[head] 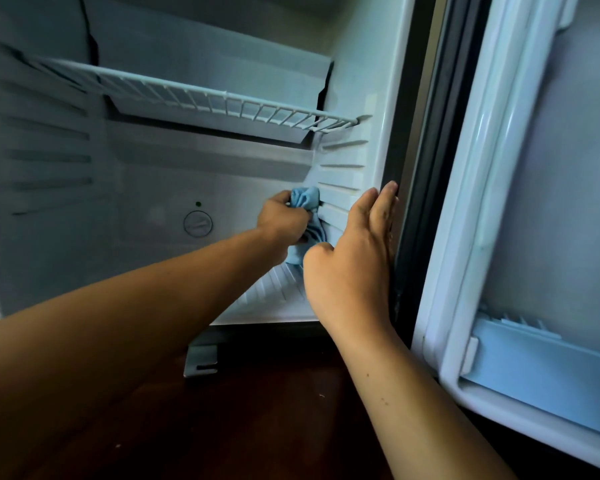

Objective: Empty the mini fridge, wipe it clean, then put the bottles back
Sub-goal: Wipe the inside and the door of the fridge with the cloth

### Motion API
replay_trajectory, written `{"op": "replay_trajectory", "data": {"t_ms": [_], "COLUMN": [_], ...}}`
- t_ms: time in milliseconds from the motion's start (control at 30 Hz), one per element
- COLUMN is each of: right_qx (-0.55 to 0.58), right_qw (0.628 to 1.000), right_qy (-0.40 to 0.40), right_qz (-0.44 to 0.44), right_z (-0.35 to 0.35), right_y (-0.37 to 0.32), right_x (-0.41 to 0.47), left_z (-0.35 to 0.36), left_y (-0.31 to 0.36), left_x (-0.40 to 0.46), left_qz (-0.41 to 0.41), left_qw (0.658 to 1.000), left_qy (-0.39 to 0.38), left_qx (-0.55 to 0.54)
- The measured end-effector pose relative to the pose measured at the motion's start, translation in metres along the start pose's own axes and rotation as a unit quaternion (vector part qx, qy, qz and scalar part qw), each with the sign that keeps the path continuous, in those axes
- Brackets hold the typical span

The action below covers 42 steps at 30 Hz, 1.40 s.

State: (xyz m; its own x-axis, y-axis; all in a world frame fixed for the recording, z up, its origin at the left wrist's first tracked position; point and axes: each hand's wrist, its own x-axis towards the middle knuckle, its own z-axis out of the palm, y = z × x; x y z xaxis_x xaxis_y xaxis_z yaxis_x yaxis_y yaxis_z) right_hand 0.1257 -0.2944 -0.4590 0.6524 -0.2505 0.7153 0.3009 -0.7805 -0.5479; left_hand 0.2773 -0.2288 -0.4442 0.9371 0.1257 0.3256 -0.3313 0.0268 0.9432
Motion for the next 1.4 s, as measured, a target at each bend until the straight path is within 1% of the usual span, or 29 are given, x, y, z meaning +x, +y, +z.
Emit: {"op": "replay_trajectory", "data": {"t_ms": [133, 267, 367, 500, 600, 700, 767, 833, 900, 967, 1033, 1100, 1200, 1267, 1333, 1400], "right_qx": [0.007, 0.030, 0.029, 0.031, 0.048, 0.090, 0.130, 0.160, 0.178, 0.208, 0.251, 0.272, 0.289, 0.310, 0.325, 0.323], "right_qw": [1.000, 1.000, 0.999, 0.999, 0.999, 0.993, 0.986, 0.981, 0.981, 0.976, 0.960, 0.946, 0.929, 0.917, 0.914, 0.919], "right_qy": [0.003, 0.007, 0.014, 0.015, 0.021, 0.063, 0.089, 0.094, 0.078, 0.036, -0.021, -0.064, -0.116, -0.130, -0.119, -0.091], "right_qz": [-0.003, 0.001, -0.005, -0.003, 0.001, -0.032, -0.060, -0.062, -0.023, 0.053, 0.125, 0.165, 0.201, 0.215, 0.211, 0.204], "right_z": [0.001, 0.001, 0.003, 0.004, 0.004, 0.002, 0.001, 0.001, 0.003, 0.005, 0.008, 0.011, 0.016, 0.020, 0.023, 0.027], "right_y": [0.001, 0.001, 0.004, 0.007, 0.006, 0.001, -0.004, -0.006, -0.004, 0.000, 0.000, -0.001, -0.002, 0.000, 0.004, 0.007], "right_x": [-0.001, -0.002, -0.002, -0.001, -0.001, -0.007, -0.014, -0.018, -0.016, -0.011, -0.009, -0.008, -0.007, -0.005, -0.004, -0.002], "left_z": [-0.001, -0.005, -0.008, -0.013, -0.018, -0.029, -0.038, -0.045, -0.052, -0.062, -0.070, -0.079, -0.090, -0.097, -0.102, -0.106], "left_y": [0.000, 0.009, 0.018, 0.026, 0.026, 0.031, 0.036, 0.040, 0.043, 0.044, 0.045, 0.044, 0.041, 0.040, 0.036, 0.031], "left_x": [-0.020, -0.041, -0.058, -0.075, -0.087, -0.094, -0.096, -0.096, -0.098, -0.100, -0.104, -0.102, -0.097, -0.094, -0.091, -0.089], "left_qz": [-0.006, -0.021, -0.031, -0.039, -0.026, -0.033, -0.041, -0.049, -0.061, -0.082, -0.102, -0.112, -0.125, -0.129, -0.126, -0.121], "left_qw": [1.000, 0.998, 0.996, 0.993, 0.990, 0.984, 0.986, 0.990, 0.993, 0.992, 0.989, 0.986, 0.981, 0.981, 0.983, 0.986], "left_qy": [-0.013, -0.043, -0.063, -0.086, -0.123, -0.168, -0.161, -0.133, -0.101, -0.082, -0.086, -0.084, -0.083, -0.080, -0.084, -0.096], "left_qx": [-0.010, -0.031, -0.059, -0.069, -0.070, -0.047, -0.029, -0.019, -0.024, -0.041, -0.070, -0.095, -0.121, -0.121, -0.101, -0.067]}}
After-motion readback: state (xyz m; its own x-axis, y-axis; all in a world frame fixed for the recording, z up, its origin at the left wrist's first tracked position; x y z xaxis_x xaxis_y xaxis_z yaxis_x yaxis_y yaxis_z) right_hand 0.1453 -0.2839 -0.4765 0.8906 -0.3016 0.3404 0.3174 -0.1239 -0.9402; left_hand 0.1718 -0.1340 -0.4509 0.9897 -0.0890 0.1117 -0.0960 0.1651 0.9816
